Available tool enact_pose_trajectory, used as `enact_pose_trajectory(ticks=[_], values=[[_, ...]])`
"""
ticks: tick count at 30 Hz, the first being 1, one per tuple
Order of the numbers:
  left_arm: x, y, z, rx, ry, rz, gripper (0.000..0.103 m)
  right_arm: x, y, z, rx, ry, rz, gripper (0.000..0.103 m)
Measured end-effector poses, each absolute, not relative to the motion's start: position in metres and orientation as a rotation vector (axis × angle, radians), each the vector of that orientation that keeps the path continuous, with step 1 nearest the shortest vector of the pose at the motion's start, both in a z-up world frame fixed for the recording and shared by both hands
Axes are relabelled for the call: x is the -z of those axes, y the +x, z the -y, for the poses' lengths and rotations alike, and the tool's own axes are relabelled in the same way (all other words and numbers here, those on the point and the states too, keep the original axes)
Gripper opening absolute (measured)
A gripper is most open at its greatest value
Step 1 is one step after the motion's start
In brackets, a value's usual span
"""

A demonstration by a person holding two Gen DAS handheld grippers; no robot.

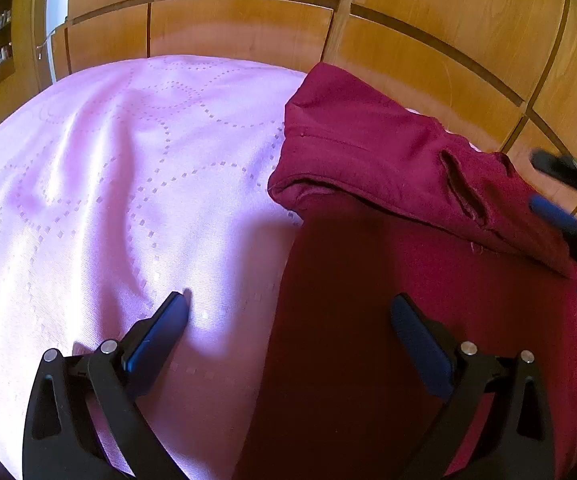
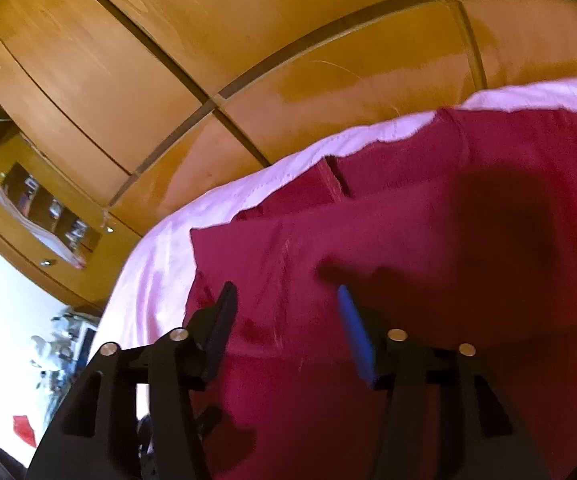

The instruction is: Fold small clothes

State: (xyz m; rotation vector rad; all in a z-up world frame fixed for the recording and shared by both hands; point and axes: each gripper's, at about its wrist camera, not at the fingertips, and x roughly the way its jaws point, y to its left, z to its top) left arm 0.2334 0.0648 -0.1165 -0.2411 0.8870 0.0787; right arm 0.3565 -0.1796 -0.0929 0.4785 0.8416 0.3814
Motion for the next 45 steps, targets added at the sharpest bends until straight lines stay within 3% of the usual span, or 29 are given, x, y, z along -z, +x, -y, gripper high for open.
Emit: enact_pose_trajectory(ticks=[5,9,15,21,22,23,25,32,40,42,43,45], values=[[0.106,0.230,-0.066,-0.070,-0.262,-0.877,0.100,0.102,0.319,0.223,-0.344,0.511,-0.804,0.055],[0.079,0.222,-0.056,-0.020,-0.301,-0.761,0.100,0.113,0.294,0.279,-0.238,0.581,-0.755,0.055],[0.058,0.263,-0.012,0.055,-0.225,-0.738,0.100,0.121,0.285,0.356,-0.144,0.811,-0.645,0.055],[0.079,0.317,0.025,0.028,-0.096,-0.805,0.100,0.140,0.306,0.405,-0.121,1.098,-0.553,0.055],[0.087,0.324,0.029,0.019,-0.062,-0.829,0.100,0.143,0.309,0.411,-0.108,1.122,-0.554,0.053],[0.095,0.328,0.032,0.012,-0.037,-0.861,0.101,0.146,0.316,0.416,-0.075,1.116,-0.576,0.032],[0.106,0.333,0.033,0.015,-0.033,-0.900,0.101,0.146,0.325,0.423,-0.012,1.047,-0.628,0.011],[0.109,0.330,0.034,0.024,-0.038,-0.893,0.101,0.145,0.326,0.408,0.140,0.685,-0.674,0.007],[0.110,0.328,0.030,0.032,-0.053,-0.891,0.101,0.148,0.332,0.411,0.148,0.661,-0.647,0.009],[0.107,0.327,0.028,0.038,-0.061,-0.891,0.101,0.145,0.320,0.413,0.122,0.688,-0.644,0.014],[0.103,0.324,0.026,0.044,-0.062,-0.892,0.101,0.140,0.313,0.411,0.120,0.673,-0.648,0.020],[0.096,0.310,0.023,0.057,-0.061,-0.885,0.101,0.125,0.298,0.392,0.137,0.579,-0.648,0.042]])
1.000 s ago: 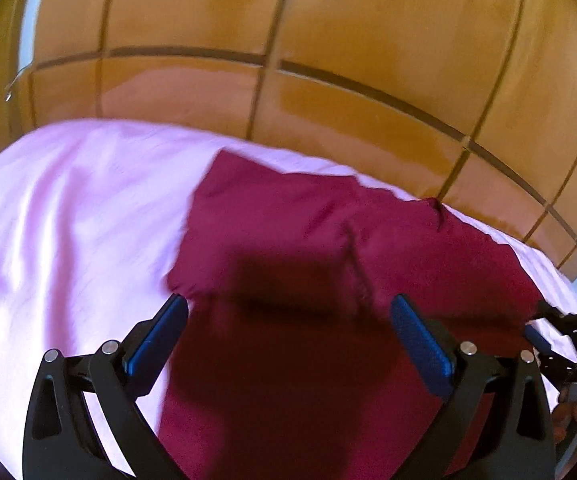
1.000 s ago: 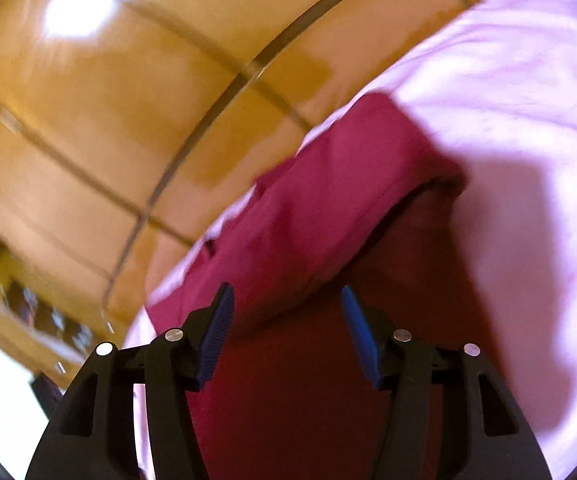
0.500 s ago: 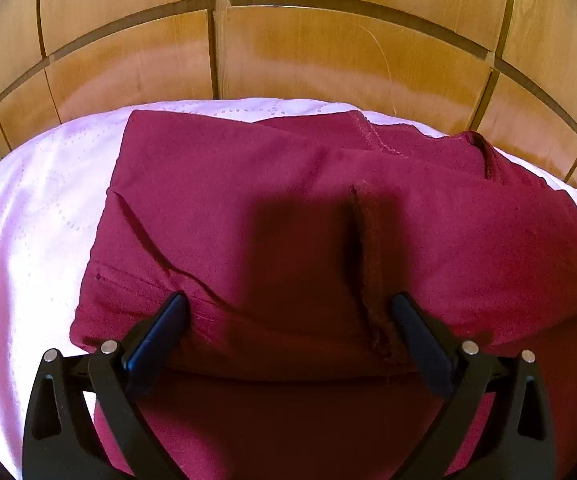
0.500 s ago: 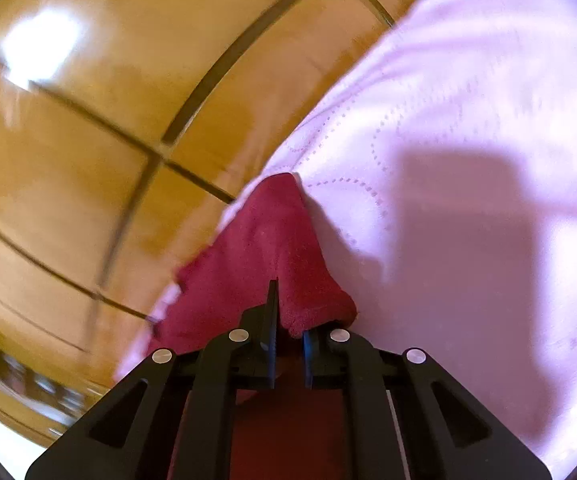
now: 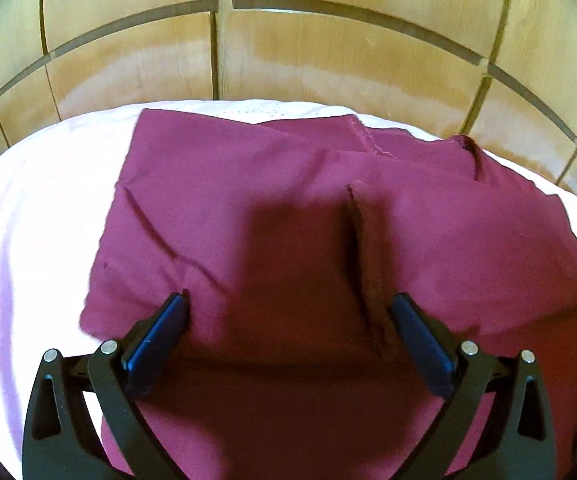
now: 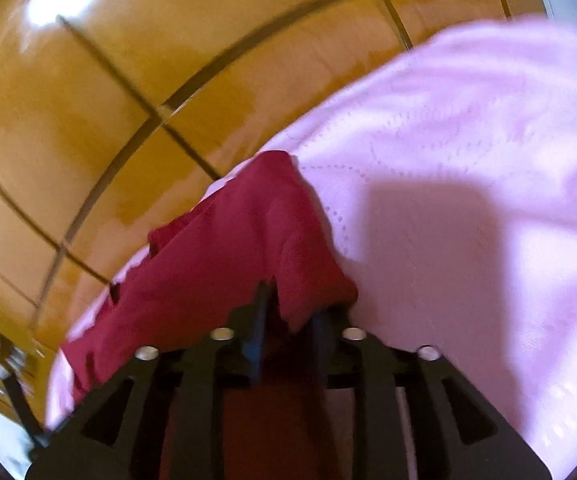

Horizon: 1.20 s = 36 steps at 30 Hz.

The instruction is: Fold small clothes

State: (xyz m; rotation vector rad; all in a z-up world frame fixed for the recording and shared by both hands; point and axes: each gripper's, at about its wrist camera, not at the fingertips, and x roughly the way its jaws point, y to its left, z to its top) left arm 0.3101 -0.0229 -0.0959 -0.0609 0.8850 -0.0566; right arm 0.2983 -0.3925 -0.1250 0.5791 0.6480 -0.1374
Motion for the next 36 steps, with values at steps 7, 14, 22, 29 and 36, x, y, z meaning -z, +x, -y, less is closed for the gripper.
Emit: enact_pose_trajectory(ticks=[7,14,22,29,36], values=[[0.097,0.258,0.008,0.067,-0.126,-0.946,0.101,0.107,0.251,0.345,0.078,0.415,-0.629,0.061],[0.100,0.214,0.001,0.050,-0.071,-0.930,0.101,0.130,0.236,0.315,0.021,0.355,-0.726,0.061],[0.110,0.202,-0.001,0.071,-0.020,-0.921,0.101,0.141,0.236,0.320,0.015,0.404,-0.715,0.061],[0.109,0.202,0.000,0.077,-0.032,-0.906,0.101,0.142,0.233,0.326,-0.004,0.442,-0.698,0.061],[0.102,0.184,-0.003,0.090,-0.015,-0.902,0.101,0.139,0.228,0.327,-0.002,0.459,-0.683,0.061]])
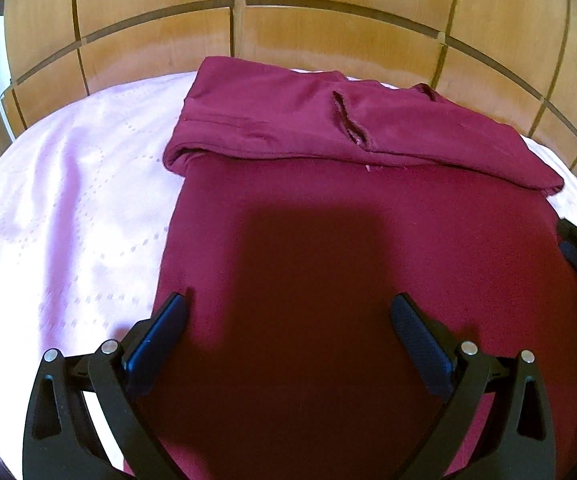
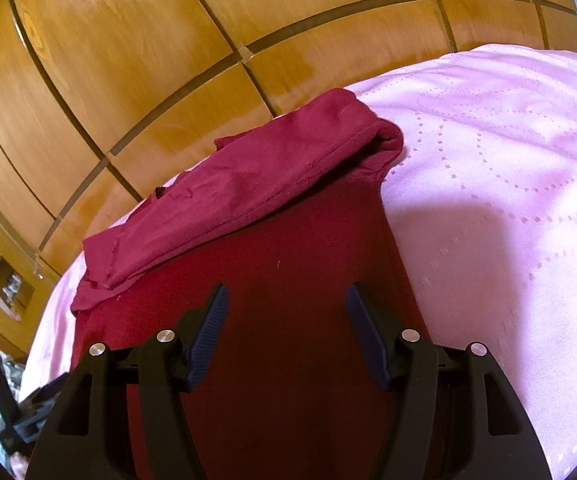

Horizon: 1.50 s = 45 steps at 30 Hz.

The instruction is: Fold small clothes

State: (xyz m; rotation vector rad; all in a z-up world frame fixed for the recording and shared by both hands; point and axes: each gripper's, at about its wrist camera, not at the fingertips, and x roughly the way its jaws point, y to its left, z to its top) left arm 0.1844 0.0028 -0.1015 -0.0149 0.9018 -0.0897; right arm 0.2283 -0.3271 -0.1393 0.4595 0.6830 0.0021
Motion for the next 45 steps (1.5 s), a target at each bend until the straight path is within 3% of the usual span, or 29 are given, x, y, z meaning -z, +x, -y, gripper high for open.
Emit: enact_pose_trajectory(ticks=[7,17,35,41,45], values=[[0.091,0.135,-0.023,0.095,0.073,-0.796,0.101,0.131,0.177,0.332,-0.045,0.501,-0.690,0.061],[0.091,0.105,-0.078,0.142,-0.118,-0.840,0.101,0.126,0.109,0.355,-0.024,0.526,-0.679,0.061],[0.093,0.074,-0.103,0.390,-0.220,-0.863,0.099,0.149,0.062,0.403,-0.086,0.695,-0.721,0.061],[0.096,0.062,-0.113,0.416,-0.289,-0.879,0.076,0.155,0.052,0.401,-0.207,0.795,-0.719,0.061],[0.098,0.060,-0.124,0.461,-0.376,-0.894,0.075,0.160,0.046,0.401,-0.233,0.873,-0.703,0.061]])
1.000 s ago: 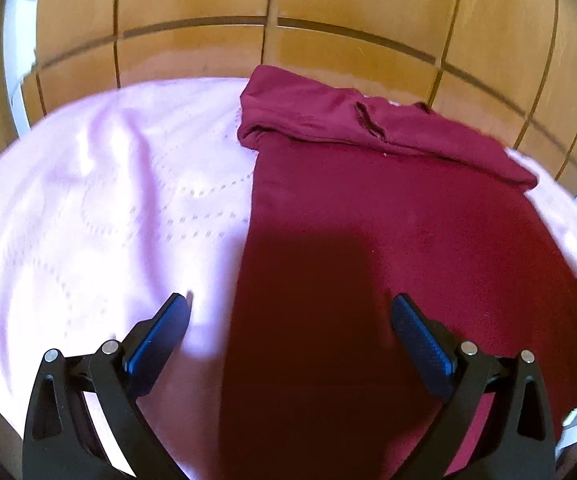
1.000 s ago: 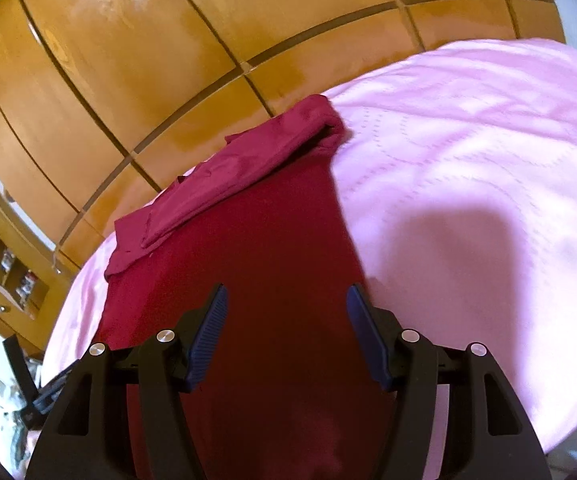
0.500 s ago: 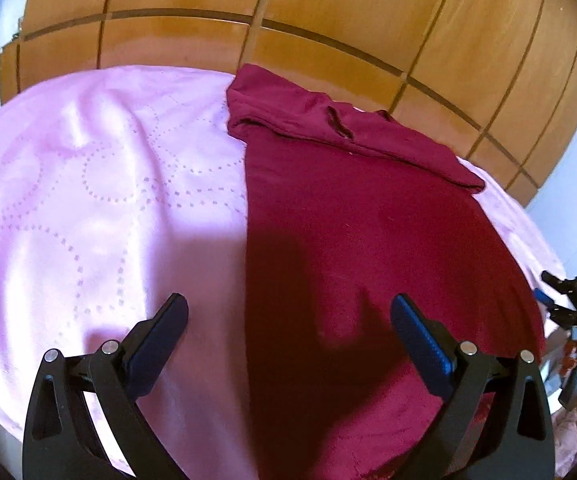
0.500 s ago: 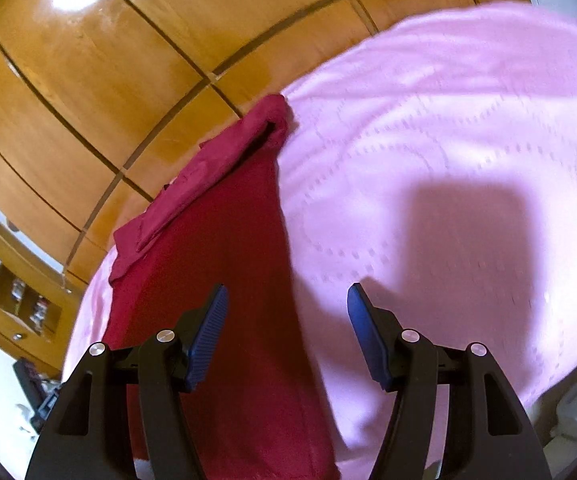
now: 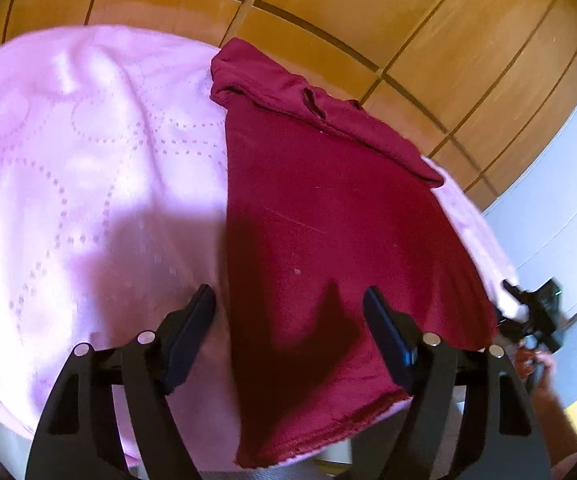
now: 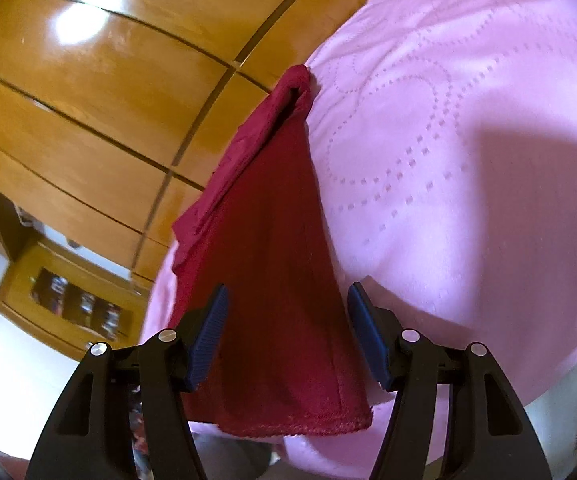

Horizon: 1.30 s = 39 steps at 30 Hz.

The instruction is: Fold small clothes

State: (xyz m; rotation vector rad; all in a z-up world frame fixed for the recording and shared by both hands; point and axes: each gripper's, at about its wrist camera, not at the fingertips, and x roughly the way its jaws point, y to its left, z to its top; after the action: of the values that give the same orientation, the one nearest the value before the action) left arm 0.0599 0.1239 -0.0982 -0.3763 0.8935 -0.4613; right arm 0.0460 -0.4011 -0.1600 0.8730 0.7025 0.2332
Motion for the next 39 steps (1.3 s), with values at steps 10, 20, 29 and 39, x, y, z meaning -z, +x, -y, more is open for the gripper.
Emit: enact_pose_trajectory(ticks=[10,20,29,39], values=[[0.102,0.044,-0.114,0.543,-0.260,-0.940,0.085,0.168,0.035,0.399,-0.294,0.898,-0.721,0.061],[0.104,0.039,-0.106,0.579,-0.351,-0.946,0.080,0.173,0.035,0.388,-0.320,0.882,-0.732,0.040],[0.105,0.044,-0.123,0.517,-0.374,-1.002,0.007,0.166,0.028,0.390,-0.339,0.874,-0.676,0.011],[0.070,0.025,-0.133,0.609,-0.402,-0.928,0.005,0.132,0.017,0.380,-0.464,0.828,-0.578,0.010]])
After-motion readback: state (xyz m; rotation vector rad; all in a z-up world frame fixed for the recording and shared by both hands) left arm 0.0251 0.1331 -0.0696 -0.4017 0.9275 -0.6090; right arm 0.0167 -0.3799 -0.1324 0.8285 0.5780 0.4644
